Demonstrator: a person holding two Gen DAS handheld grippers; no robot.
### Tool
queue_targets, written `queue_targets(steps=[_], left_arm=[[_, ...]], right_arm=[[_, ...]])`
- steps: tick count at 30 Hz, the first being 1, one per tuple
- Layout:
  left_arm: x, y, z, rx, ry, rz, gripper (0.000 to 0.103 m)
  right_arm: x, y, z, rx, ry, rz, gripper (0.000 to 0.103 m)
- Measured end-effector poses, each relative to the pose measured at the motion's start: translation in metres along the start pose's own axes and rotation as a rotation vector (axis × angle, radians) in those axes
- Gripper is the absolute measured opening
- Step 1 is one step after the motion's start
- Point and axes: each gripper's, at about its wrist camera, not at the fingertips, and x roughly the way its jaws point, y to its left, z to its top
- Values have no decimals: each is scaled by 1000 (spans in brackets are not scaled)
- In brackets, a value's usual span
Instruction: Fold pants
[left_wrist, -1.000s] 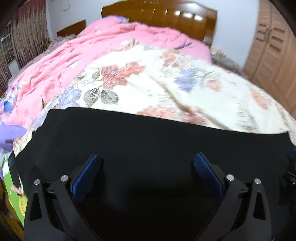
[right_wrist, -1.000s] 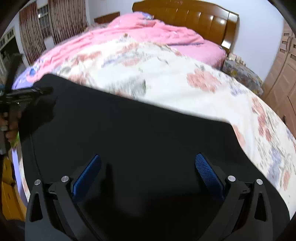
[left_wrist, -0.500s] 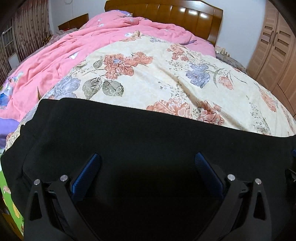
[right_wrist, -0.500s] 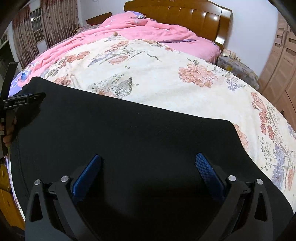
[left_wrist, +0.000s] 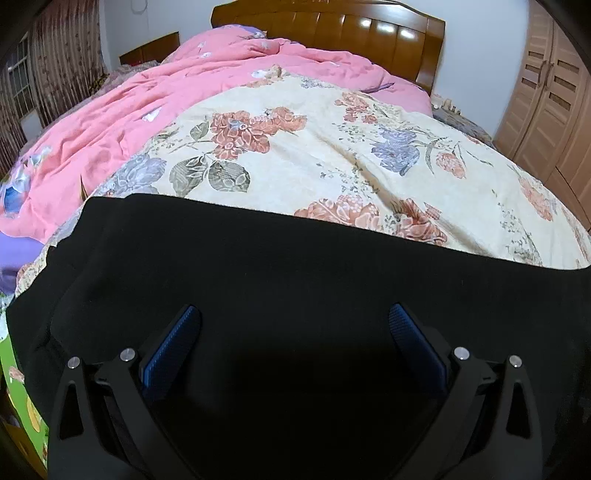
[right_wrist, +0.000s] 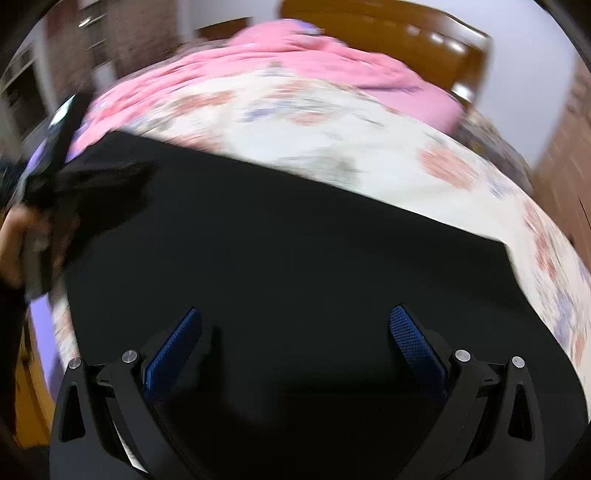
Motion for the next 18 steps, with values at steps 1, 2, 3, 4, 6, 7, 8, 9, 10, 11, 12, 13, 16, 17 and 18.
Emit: queue_targets(steps=[1, 2, 3, 4, 6, 7, 8, 9, 10, 11, 12, 13, 16, 17, 18], left_arm=[[-1, 0, -1, 1, 0, 4, 102], [-3, -1, -2, 1, -2, 10, 102], [-4, -1, -4, 4, -5, 14, 102], [-6, -2, -7, 8, -6, 17, 102], [-14, -1, -16, 22, -9, 16, 102], [-17, 0, -22, 24, -11, 14, 102], [-20, 1, -27, 27, -13, 11, 102], [-23, 2, -33, 29, -16, 3, 102], [-26, 3, -37, 28, -17, -1, 102], [-29, 3, -42, 29, -18, -5, 102], [-32, 3, -46, 33, -19, -7, 102], [-36, 3, -52, 43, -21, -9, 102], [-43, 2, -62, 59, -23, -10, 102], [-46, 1, -66, 68, -23, -10, 102], [-49, 1, -69, 75, -22, -11, 102]], right_arm=[[4, 6, -1, -23, 12, -13, 99], [9, 11, -4, -42, 31, -30, 98], [9, 9, -9, -18, 19, -12, 98], [8, 2, -13, 18, 25, 13, 99], [3, -6, -22, 40, 27, 23, 99], [0, -7, -27, 29, 28, 18, 99], [-3, -8, -31, 29, 25, 20, 99], [-6, -11, -36, 38, 25, 21, 99], [-9, -13, -41, 48, 22, 23, 99], [-12, -14, -45, 54, 21, 22, 99], [-15, -15, -50, 58, 20, 19, 99], [-17, -16, -52, 63, 22, 17, 99], [-19, -18, -58, 82, 39, 8, 99], [-20, -17, -57, 85, 53, 3, 99], [-21, -15, -54, 91, 79, -12, 99]])
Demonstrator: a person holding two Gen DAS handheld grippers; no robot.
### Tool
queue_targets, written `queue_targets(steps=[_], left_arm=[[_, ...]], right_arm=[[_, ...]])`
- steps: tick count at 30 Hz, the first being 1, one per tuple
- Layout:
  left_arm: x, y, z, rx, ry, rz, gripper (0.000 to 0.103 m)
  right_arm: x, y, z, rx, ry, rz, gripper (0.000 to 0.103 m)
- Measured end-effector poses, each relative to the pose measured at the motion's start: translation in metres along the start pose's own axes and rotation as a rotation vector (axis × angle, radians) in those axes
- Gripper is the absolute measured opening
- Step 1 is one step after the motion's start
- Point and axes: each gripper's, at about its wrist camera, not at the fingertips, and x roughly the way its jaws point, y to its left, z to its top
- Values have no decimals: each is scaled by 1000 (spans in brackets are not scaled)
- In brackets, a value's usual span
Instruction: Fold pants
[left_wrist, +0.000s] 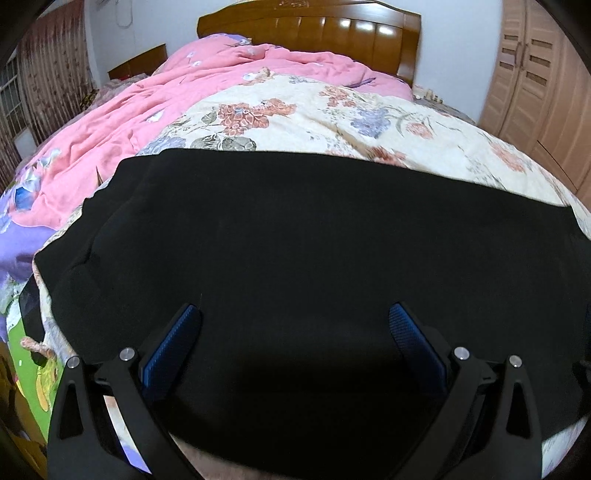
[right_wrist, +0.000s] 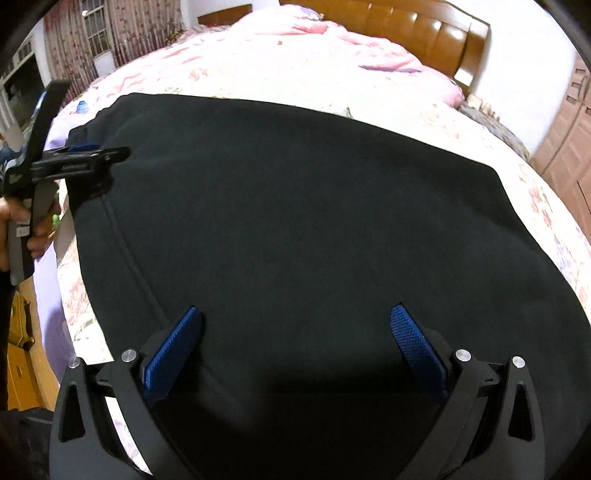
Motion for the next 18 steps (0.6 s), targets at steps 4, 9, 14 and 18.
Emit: queue_targets(steps=[4, 9, 14, 18], left_arm=[[-40, 16, -18, -3, -72, -52, 101], [-90, 115, -51, -320, -184, -25, 101], [-115, 204, -94, -613, -129, 157, 101], [-128, 210, -112, -614, -125, 190, 101]], right_arm=[[-19, 33, 27, -86, -60, -57, 99], [-14, 136, 91, -344, -185, 125, 99], [26, 235, 140, -526, -194, 254, 84], [50, 286, 154, -613, -192, 271, 72]])
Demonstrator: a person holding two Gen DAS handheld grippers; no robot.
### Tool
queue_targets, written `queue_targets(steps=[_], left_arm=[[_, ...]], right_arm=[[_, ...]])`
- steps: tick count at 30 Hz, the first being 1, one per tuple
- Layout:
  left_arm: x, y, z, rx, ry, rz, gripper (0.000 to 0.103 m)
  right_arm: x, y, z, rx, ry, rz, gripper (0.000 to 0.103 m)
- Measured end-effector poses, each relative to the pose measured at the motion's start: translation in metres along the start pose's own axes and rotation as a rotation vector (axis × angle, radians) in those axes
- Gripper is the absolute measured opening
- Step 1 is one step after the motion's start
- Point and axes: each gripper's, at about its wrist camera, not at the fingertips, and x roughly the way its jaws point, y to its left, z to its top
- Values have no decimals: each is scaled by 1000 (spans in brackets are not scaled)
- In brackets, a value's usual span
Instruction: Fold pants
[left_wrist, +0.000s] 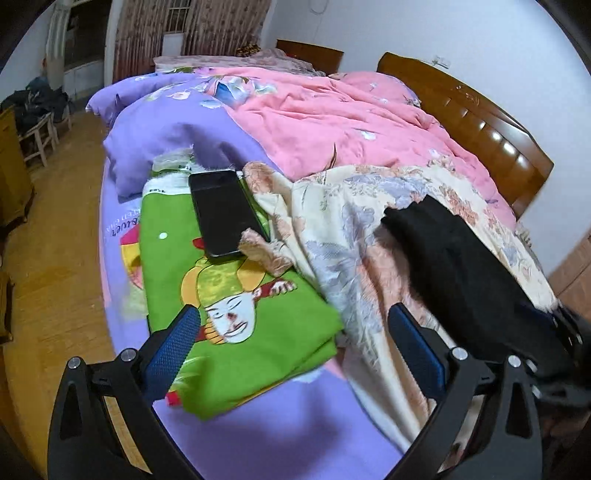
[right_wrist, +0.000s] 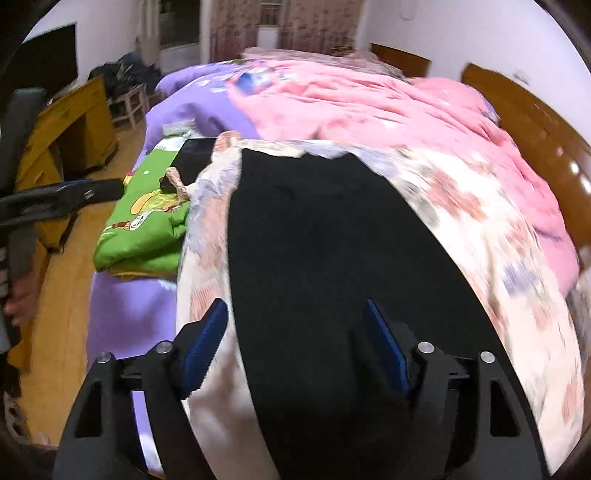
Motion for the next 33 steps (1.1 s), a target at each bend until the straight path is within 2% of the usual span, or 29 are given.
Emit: queue_targets(steps=[2, 9, 15, 17, 18, 20, 21, 23, 24, 26, 28, 31, 33], left_arm=[[1, 0, -2, 6, 9, -9, 101], [17, -16, -5, 16, 46, -74, 101], [21, -23, -9, 31, 54, -102, 101], [22, -20, -9, 24, 56, -99, 101], [22, -18, -8, 18, 57, -99, 101], [20, -16, -8, 12, 54, -101, 101], [19, -15, -7, 12, 52, -99, 101], [17, -13, -5, -1, 49, -110, 101], [16, -11, -3, -18, 48, -128, 101], [17, -11, 4, -70, 56, -208, 101], [26, -15, 16, -146, 92, -390, 101], [49, -35, 36, -178, 140, -595, 101], [67, -52, 50, -190, 161, -655, 101]], right_arm=[[9, 1, 7, -15, 7, -6, 64], [33, 20, 36, -50, 11, -39, 62], [67, 35, 36, -110, 85, -182, 62], [70, 35, 30, -107, 66, -192, 62], [68, 32, 29, -79, 44, -169, 59], [58, 19, 29, 3, 2, -105, 47], [49, 3, 29, 89, -34, -19, 43], [42, -15, 27, 182, -64, 54, 26], [38, -22, 25, 205, -81, 78, 24], [34, -26, 22, 217, -104, 96, 22], [29, -34, 18, 289, -144, 153, 22], [22, -41, 13, 336, -187, 177, 21], [17, -42, 11, 346, -204, 183, 21]])
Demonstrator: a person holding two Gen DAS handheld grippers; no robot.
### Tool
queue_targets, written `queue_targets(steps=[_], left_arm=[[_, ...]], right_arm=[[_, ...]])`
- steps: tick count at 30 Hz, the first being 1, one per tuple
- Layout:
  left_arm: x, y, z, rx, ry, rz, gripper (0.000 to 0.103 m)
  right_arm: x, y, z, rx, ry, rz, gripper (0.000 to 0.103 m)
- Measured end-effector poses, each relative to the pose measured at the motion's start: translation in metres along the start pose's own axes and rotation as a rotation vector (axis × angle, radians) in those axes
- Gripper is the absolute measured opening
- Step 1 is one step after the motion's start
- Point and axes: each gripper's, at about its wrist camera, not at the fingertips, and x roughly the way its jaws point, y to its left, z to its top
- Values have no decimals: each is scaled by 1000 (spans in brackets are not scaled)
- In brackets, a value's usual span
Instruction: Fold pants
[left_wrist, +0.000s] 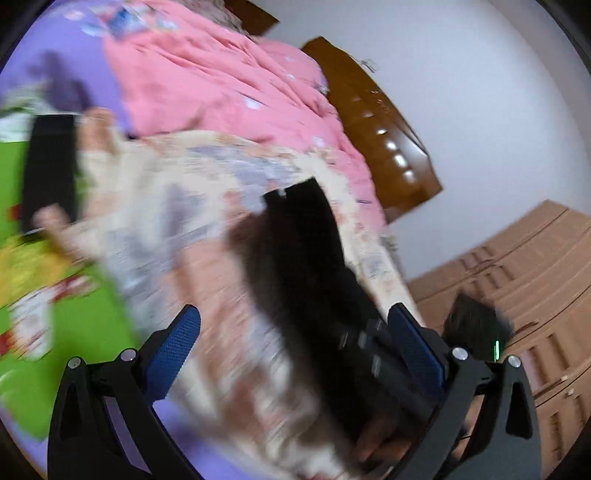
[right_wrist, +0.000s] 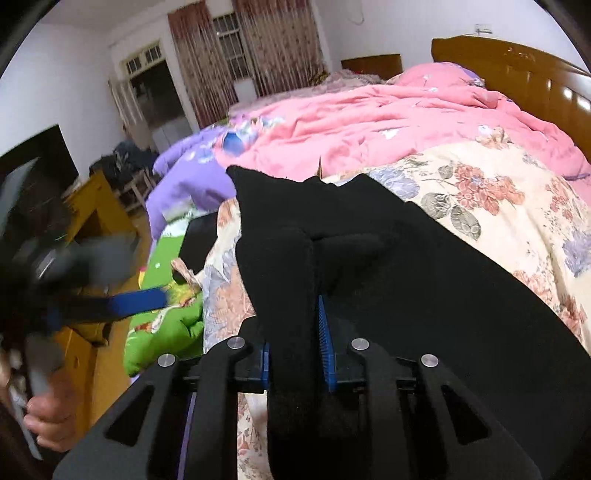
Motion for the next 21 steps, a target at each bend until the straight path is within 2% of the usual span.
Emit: queue_targets(steps=[1, 4, 5, 7, 8, 9, 10, 11, 12, 13, 17, 19, 21], left_arm=[[19, -3, 10, -9, 31, -55, 101], [63, -9, 27, -48, 99, -122, 101], [75, -9, 31, -60, 121, -128, 101], [96, -7, 34, -82, 142, -109, 95], [105, -5, 35, -95, 160, -113, 71], [111, -3, 35, -101, 176, -92, 53], [115, -1, 34, -102, 182, -60, 48], [117, 1, 34, -98, 184, -46, 41], [116, 2, 33, -89, 180, -45, 40], [114, 4, 34, -81, 177, -42, 39], [108, 3, 37, -24, 145, -15, 35], [105, 2, 40, 2, 121, -3, 34], [98, 3, 43, 8, 113, -14, 33]], right_arm=[[-2, 1, 0, -3, -3, -1, 21], [-5, 2, 1, -9, -11, -5, 21], [-5, 1, 1, -9, -15, -4, 21], [-7, 1, 0, -11, -15, -5, 22], [-8, 1, 0, -12, -3, -2, 27], [-12, 1, -1, -14, 20, -1, 30], [-17, 0, -2, -15, 37, 5, 47], [-26, -1, -3, -13, 40, 1, 80], [-45, -2, -8, -22, 8, -17, 92], [-59, -5, -13, -35, -15, -34, 96], [-94, -43, -38, 20, 72, -154, 96], [-103, -74, -64, 58, 172, -291, 96], [-100, -95, -87, 93, 254, -344, 96]])
